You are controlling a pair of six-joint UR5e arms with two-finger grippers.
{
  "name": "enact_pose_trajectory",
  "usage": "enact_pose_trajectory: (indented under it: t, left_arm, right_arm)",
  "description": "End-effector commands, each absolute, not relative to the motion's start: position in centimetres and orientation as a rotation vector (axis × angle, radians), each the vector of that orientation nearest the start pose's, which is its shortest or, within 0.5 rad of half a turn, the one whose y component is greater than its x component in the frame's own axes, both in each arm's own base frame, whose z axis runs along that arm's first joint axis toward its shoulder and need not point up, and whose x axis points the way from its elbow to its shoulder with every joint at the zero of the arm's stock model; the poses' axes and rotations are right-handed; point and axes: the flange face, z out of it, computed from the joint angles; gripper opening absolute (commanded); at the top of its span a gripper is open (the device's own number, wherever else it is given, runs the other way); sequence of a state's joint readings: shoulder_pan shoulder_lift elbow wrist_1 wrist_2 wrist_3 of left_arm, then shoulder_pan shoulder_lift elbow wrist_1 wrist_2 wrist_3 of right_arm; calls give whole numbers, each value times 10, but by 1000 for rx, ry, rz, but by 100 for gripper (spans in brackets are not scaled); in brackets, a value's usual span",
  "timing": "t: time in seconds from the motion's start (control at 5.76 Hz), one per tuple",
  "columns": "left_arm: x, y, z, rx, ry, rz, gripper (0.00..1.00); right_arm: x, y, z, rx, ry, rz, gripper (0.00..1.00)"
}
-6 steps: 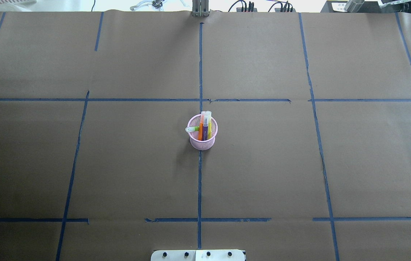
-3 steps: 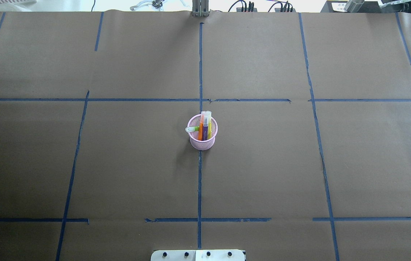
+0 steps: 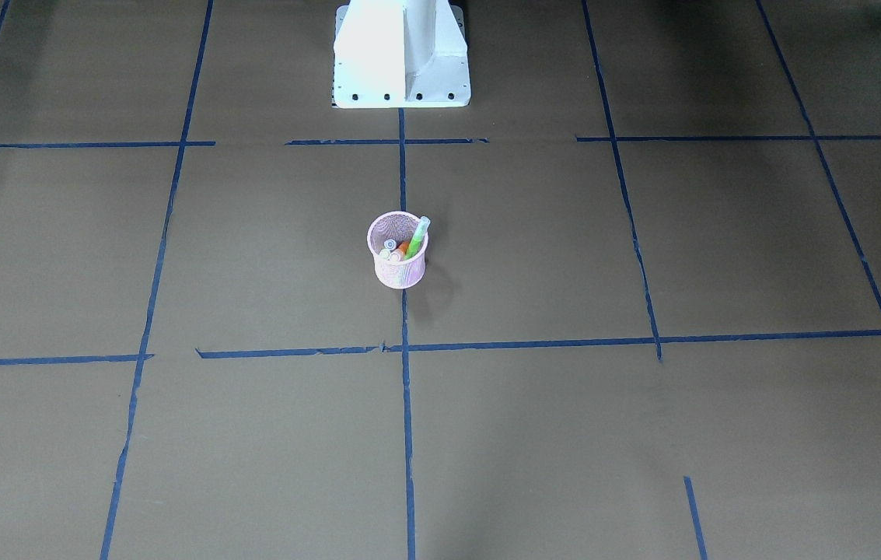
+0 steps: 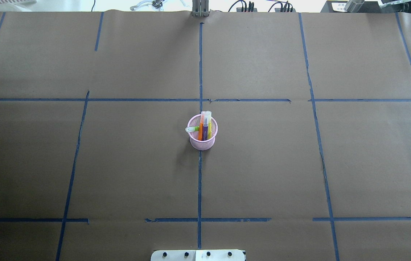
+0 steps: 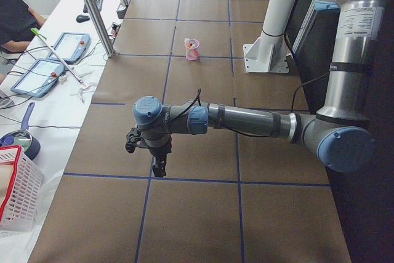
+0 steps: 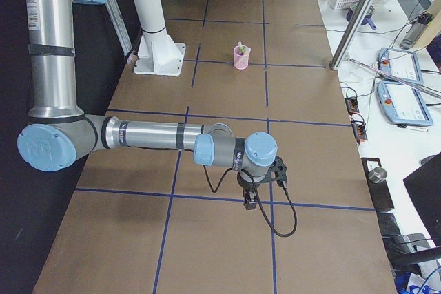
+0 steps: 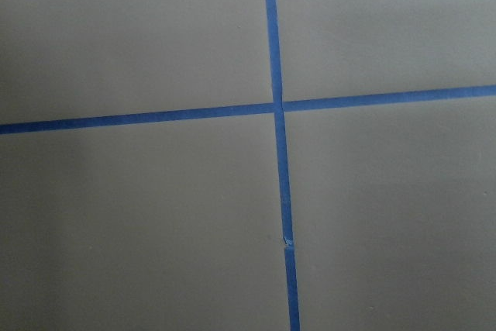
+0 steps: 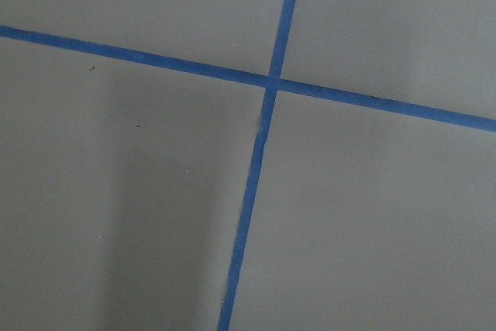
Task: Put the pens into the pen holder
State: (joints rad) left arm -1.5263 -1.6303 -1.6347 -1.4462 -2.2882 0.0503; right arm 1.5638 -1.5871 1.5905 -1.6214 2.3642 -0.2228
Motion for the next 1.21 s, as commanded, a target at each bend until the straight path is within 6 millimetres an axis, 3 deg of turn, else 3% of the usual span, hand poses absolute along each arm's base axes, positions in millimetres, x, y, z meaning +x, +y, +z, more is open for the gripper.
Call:
enact_pose_trajectory:
  t: [0.0,0.17,1.04]
  left_arm:
    - [-45,-527,600,30,712,103,100]
    - [-45,-526,608,18,715,102,100]
    - [-46,-521,583,55,716,116,100]
  right_arm:
    - [59,-483,647,67,-790,-209,100]
    - [59,-485,645,69,-790,-209,100]
    - [59,-483,643,73,-793,-210,100]
